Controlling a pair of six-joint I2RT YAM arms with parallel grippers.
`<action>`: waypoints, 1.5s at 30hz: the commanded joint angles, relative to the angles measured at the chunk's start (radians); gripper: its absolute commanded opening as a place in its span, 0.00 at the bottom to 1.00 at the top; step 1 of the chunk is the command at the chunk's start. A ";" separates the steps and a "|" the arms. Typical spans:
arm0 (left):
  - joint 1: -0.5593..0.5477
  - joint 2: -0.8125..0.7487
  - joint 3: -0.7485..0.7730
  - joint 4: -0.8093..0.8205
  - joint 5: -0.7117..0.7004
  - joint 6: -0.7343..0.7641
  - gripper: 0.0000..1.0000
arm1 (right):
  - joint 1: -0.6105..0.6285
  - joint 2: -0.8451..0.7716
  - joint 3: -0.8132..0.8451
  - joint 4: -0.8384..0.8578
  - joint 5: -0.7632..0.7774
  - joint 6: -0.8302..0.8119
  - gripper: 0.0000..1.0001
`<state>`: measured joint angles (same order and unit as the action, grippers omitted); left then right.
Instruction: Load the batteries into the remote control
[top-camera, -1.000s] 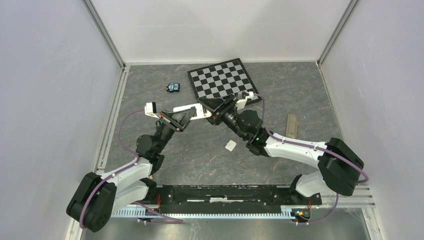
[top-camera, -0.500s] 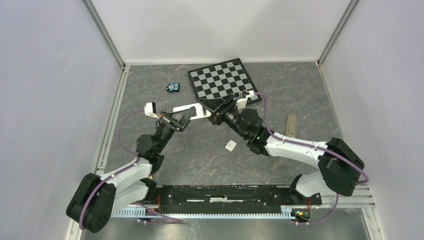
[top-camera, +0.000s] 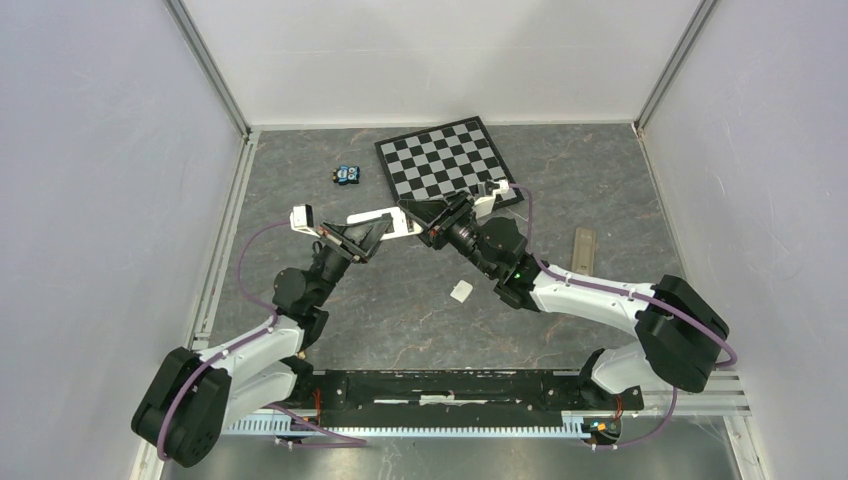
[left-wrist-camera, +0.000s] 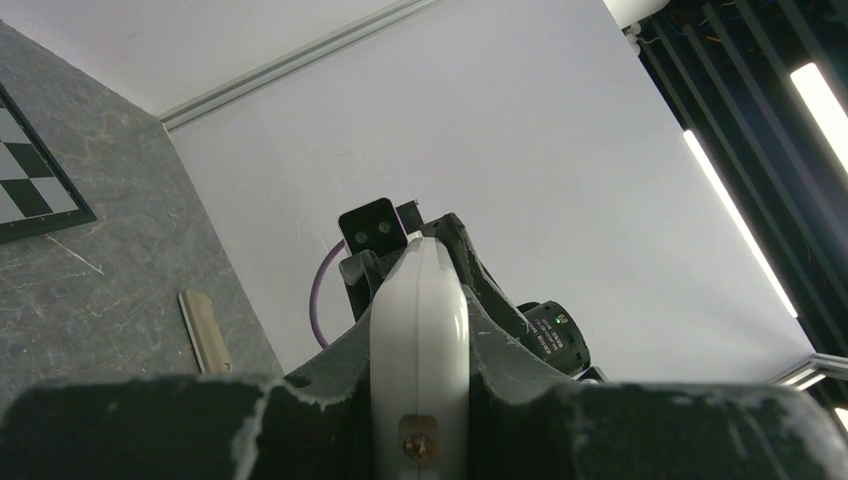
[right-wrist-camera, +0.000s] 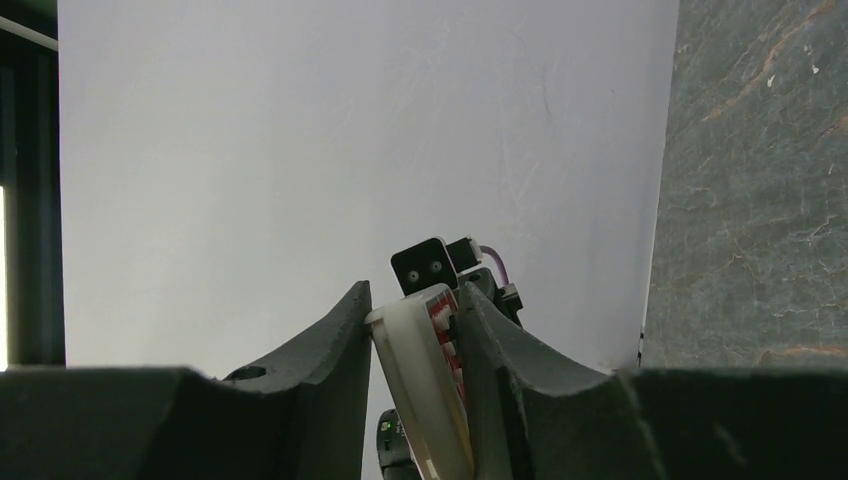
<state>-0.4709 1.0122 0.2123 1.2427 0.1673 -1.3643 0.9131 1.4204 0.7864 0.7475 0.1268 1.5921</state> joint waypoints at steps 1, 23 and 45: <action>0.004 -0.012 0.043 -0.011 -0.039 0.031 0.02 | 0.000 -0.013 -0.014 0.037 -0.054 0.026 0.24; 0.005 -0.078 0.058 -0.185 -0.022 0.009 0.02 | -0.110 -0.092 -0.076 0.015 -0.164 -0.183 0.74; 0.005 -0.062 0.060 -0.159 0.008 0.025 0.02 | -0.124 -0.019 0.007 -0.057 -0.286 -0.370 0.17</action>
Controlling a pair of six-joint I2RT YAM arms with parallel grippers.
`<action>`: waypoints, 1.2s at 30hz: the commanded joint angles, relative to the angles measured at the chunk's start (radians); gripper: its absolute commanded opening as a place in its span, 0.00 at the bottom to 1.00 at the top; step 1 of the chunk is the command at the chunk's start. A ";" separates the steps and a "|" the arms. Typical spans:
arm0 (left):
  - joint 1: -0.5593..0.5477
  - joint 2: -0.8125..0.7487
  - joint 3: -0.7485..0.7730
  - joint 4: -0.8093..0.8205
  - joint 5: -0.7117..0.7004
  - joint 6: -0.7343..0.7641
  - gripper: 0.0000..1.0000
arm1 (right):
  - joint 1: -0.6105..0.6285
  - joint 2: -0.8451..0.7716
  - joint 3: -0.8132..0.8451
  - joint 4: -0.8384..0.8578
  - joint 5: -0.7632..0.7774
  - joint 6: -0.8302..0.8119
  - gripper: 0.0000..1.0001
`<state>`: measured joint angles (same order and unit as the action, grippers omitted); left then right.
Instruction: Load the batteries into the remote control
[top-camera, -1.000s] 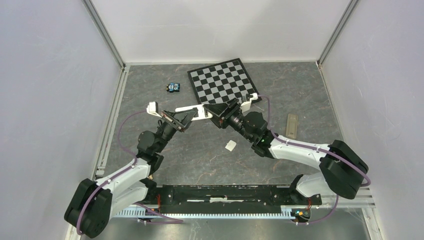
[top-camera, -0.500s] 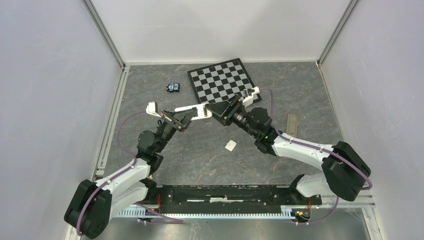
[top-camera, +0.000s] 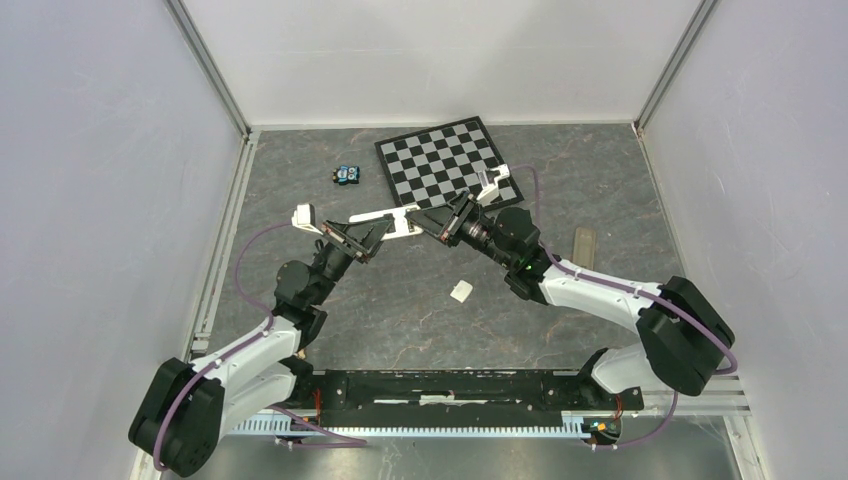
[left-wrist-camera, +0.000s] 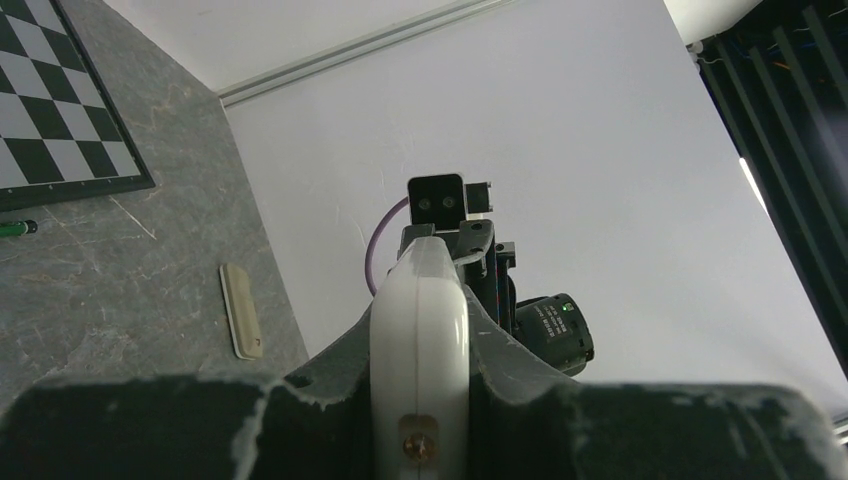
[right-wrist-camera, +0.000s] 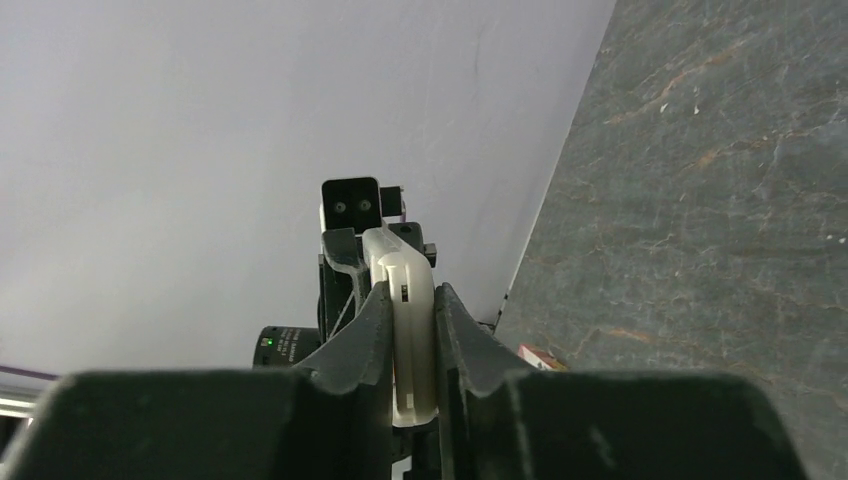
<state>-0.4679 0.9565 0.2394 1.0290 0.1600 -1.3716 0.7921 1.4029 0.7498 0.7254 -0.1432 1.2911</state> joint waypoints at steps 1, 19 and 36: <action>0.001 -0.007 0.034 0.055 0.019 0.037 0.02 | -0.003 -0.006 0.038 -0.045 -0.007 -0.078 0.14; 0.024 -0.087 -0.025 -0.158 -0.002 0.228 0.02 | -0.139 -0.225 0.052 -0.417 -0.072 -0.664 0.98; 0.040 -0.253 -0.011 -0.503 -0.003 0.387 0.02 | -0.148 0.144 0.178 -0.743 0.363 -1.025 0.79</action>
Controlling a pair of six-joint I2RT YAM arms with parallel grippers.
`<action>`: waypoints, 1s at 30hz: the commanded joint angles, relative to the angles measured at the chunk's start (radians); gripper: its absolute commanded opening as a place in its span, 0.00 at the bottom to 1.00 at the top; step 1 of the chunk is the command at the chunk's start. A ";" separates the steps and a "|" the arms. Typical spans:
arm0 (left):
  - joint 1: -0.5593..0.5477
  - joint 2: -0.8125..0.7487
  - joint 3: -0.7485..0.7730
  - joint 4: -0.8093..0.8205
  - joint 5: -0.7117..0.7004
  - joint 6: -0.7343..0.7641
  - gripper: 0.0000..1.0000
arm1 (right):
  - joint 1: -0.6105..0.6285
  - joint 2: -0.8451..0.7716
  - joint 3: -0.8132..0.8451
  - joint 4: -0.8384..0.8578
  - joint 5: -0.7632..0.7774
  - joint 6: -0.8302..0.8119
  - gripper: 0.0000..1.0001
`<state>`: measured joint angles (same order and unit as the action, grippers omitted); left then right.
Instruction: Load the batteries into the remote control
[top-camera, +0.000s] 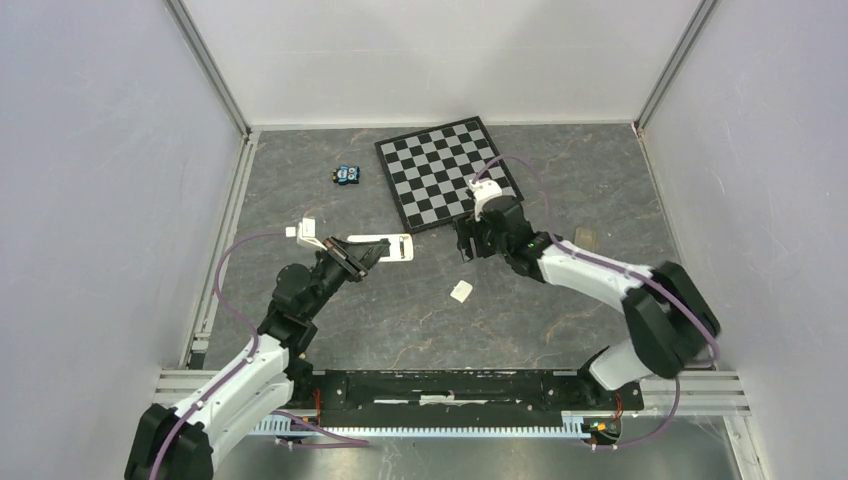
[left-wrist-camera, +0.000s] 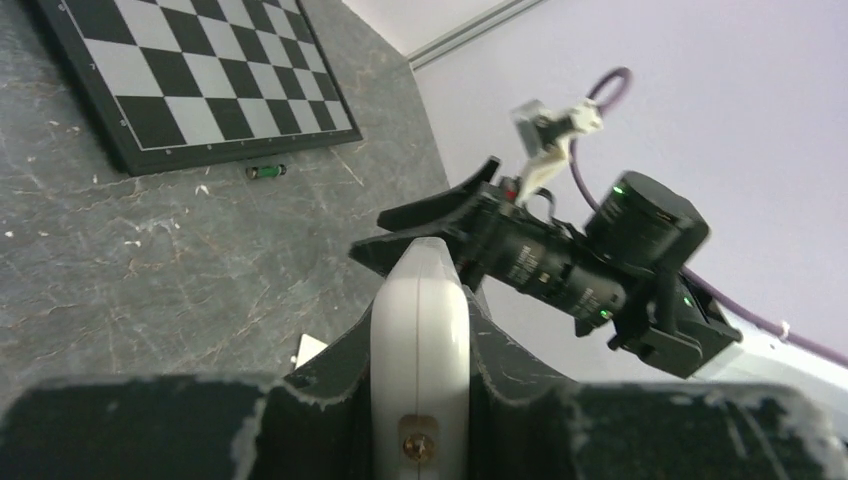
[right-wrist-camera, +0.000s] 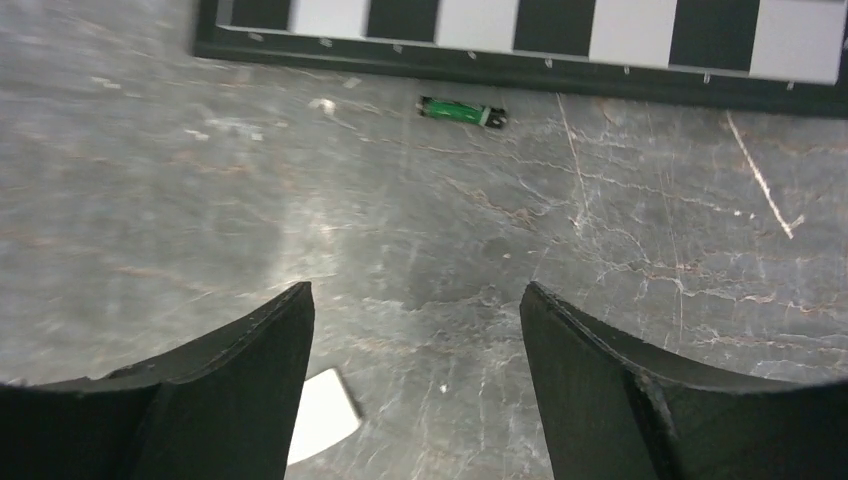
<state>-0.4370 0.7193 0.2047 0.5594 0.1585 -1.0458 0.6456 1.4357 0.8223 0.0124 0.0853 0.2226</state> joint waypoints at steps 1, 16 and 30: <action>0.010 -0.014 0.024 -0.035 0.007 0.060 0.02 | -0.002 0.151 0.128 -0.031 0.155 0.063 0.79; 0.017 -0.044 0.033 -0.098 0.053 0.052 0.02 | -0.020 0.371 0.265 0.056 0.250 0.064 0.56; 0.021 -0.060 0.036 -0.104 0.041 0.052 0.02 | -0.088 0.496 0.336 0.057 0.247 0.164 0.44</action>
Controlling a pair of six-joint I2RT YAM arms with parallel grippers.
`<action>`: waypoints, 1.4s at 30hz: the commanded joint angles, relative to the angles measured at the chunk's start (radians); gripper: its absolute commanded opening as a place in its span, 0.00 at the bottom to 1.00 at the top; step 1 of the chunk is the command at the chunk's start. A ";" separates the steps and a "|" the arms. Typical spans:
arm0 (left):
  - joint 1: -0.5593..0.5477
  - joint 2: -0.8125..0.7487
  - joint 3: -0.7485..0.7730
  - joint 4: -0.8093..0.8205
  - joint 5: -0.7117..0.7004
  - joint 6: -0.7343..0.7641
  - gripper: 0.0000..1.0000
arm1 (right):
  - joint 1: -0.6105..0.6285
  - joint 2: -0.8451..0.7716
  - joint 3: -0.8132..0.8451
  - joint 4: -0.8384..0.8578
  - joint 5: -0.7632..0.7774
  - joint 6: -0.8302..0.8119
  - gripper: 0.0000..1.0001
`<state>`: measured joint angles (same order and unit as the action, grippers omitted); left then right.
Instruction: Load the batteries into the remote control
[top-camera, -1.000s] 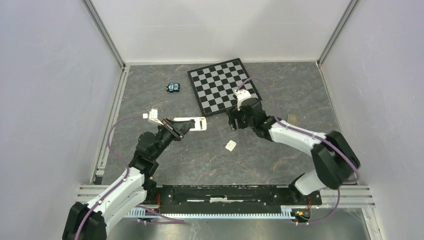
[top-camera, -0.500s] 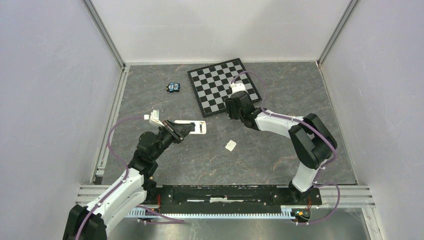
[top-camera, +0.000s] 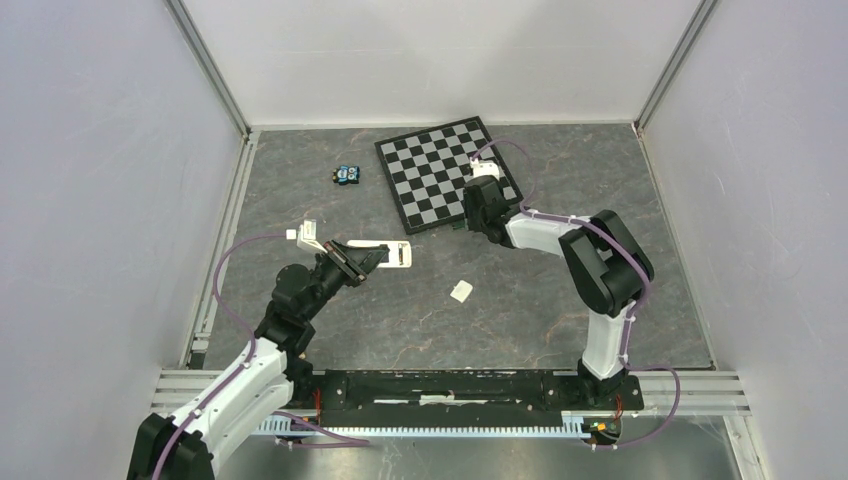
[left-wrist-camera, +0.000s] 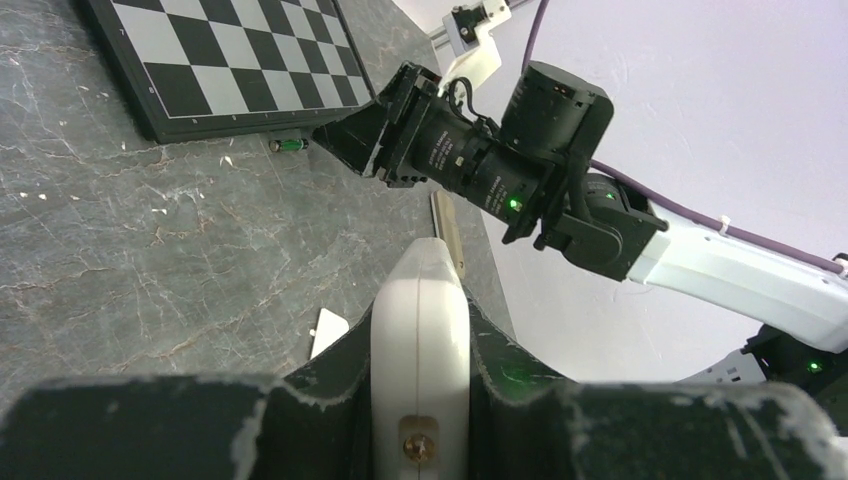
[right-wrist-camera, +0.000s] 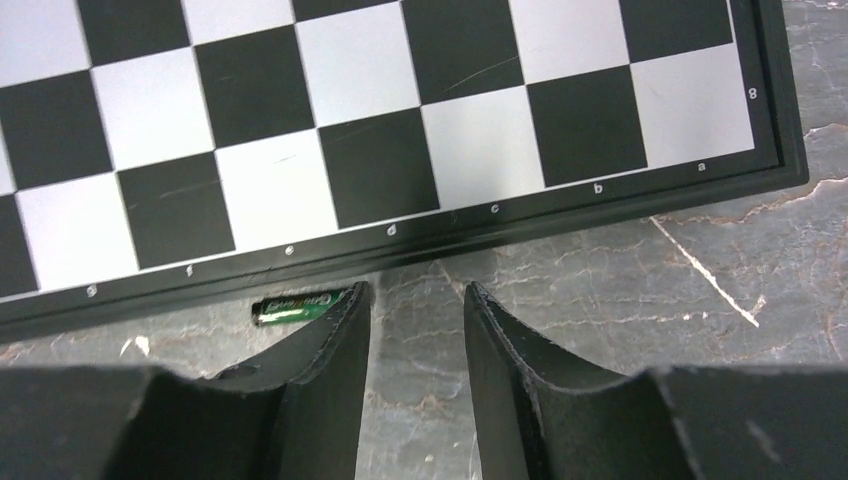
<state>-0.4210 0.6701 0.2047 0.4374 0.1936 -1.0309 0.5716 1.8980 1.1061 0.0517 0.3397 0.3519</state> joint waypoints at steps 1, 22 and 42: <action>0.006 -0.010 0.035 0.018 0.007 0.037 0.02 | -0.017 0.046 0.063 0.004 -0.001 0.042 0.44; 0.011 0.015 0.032 0.036 0.012 0.037 0.02 | -0.019 0.007 -0.043 -0.013 -0.278 -0.187 0.51; 0.017 0.009 0.030 0.031 -0.002 0.036 0.02 | 0.026 -0.064 -0.042 -0.002 -0.335 -0.276 0.67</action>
<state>-0.4103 0.6926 0.2047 0.4351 0.1932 -1.0306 0.5770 1.7836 0.9943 0.0498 0.0410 0.1284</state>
